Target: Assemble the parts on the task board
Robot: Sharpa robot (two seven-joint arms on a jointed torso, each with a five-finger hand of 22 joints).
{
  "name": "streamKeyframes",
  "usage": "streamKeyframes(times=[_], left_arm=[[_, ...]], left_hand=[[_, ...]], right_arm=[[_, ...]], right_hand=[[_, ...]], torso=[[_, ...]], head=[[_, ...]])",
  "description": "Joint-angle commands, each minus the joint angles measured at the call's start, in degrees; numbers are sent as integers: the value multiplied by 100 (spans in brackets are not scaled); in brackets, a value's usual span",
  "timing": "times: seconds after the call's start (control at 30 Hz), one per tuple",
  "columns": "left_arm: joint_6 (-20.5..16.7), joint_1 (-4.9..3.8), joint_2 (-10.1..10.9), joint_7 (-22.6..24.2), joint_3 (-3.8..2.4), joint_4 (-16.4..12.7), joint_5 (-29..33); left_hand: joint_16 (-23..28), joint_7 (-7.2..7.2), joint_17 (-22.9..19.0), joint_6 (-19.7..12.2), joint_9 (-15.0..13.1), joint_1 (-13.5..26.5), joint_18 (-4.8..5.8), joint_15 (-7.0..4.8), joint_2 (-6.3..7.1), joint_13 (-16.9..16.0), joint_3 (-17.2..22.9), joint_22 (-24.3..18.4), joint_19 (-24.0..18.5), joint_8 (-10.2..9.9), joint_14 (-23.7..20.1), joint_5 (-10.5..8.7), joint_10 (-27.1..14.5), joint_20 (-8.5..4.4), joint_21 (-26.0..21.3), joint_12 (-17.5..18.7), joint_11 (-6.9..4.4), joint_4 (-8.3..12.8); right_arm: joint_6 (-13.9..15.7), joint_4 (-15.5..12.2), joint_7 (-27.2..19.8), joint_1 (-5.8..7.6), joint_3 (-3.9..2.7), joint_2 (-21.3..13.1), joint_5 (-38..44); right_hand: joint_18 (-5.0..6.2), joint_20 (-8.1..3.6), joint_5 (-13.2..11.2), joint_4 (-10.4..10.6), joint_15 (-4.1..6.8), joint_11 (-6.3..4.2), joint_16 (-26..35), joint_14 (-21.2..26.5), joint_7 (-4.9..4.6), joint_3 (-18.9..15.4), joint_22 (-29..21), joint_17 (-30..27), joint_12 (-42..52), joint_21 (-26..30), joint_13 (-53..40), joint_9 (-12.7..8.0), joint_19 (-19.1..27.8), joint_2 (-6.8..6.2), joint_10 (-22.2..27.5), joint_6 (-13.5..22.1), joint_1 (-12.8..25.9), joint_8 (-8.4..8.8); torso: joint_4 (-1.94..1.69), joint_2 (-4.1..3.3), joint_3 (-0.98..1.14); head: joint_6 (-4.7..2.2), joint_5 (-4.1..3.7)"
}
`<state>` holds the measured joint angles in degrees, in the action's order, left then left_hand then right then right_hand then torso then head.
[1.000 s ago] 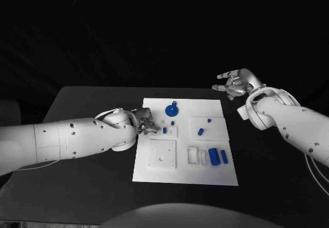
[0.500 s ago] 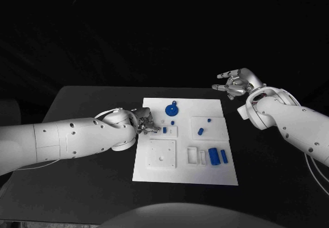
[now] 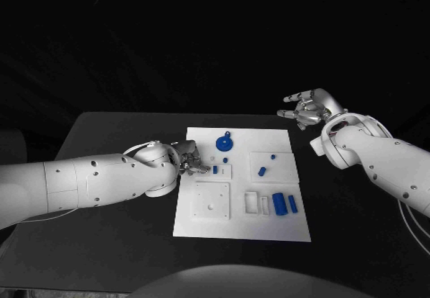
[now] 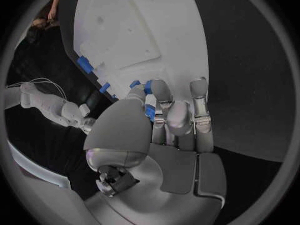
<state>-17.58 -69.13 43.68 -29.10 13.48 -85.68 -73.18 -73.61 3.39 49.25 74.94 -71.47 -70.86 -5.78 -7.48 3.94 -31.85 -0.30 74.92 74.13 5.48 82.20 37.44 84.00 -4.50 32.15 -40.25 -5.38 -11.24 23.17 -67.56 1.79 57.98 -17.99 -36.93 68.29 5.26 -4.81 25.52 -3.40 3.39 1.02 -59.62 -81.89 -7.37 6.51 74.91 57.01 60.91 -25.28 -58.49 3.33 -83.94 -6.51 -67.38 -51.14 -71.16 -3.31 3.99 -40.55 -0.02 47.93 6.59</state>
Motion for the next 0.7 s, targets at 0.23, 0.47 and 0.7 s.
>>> streamKeyframes(times=[0.23, 0.47, 0.7], left_arm=[[-4, 19, -18, 0, 12, 7, 50], [-39, 19, -24, -6, 11, 43, 52], [-24, 19, -36, -42, 10, 55, 82]], left_hand=[[25, 11, -13, 25, -23, -2, -71, -3, 124, 10, -27, 90, 21, -8, 24, -46, 247, 29, 16, -25, -10, -283], [35, 9, -26, 27, -35, 11, -52, -5, 159, 11, -49, 91, 25, -9, 22, -85, 247, 8, 12, -23, -10, -430], [46, 6, -43, 33, -33, 108, -30, -5, 216, 14, -54, 89, 25, -14, 16, -239, 245, -15, 4, -14, -6, -505]], right_arm=[[-54, -1, -51, -3, -3, 3, 16], [-52, 1, -52, -3, -3, 3, 14], [-58, 2, -54, -3, -3, 6, 4]], right_hand=[[86, 24, 34, 32, 3, -24, 39, -8, 16, -2, 260, -5, -22, 24, 7, 9, -215, 12, 3, -23, 60, -7], [86, 24, 40, 45, 3, -24, 47, -6, 17, 0, 259, -11, -29, 28, 14, 9, -214, 17, 7, -19, 74, -7], [86, 25, 86, 61, 2, -23, 43, -6, 15, -21, 258, -8, -27, 36, 12, 8, -213, 7, 8, 0, 86, -6]], torso=[[-3, -1, -1], [-2, -2, -1], [1, -1, -2]], head=[[-1, -4], [-8, -8], [-13, -14]])
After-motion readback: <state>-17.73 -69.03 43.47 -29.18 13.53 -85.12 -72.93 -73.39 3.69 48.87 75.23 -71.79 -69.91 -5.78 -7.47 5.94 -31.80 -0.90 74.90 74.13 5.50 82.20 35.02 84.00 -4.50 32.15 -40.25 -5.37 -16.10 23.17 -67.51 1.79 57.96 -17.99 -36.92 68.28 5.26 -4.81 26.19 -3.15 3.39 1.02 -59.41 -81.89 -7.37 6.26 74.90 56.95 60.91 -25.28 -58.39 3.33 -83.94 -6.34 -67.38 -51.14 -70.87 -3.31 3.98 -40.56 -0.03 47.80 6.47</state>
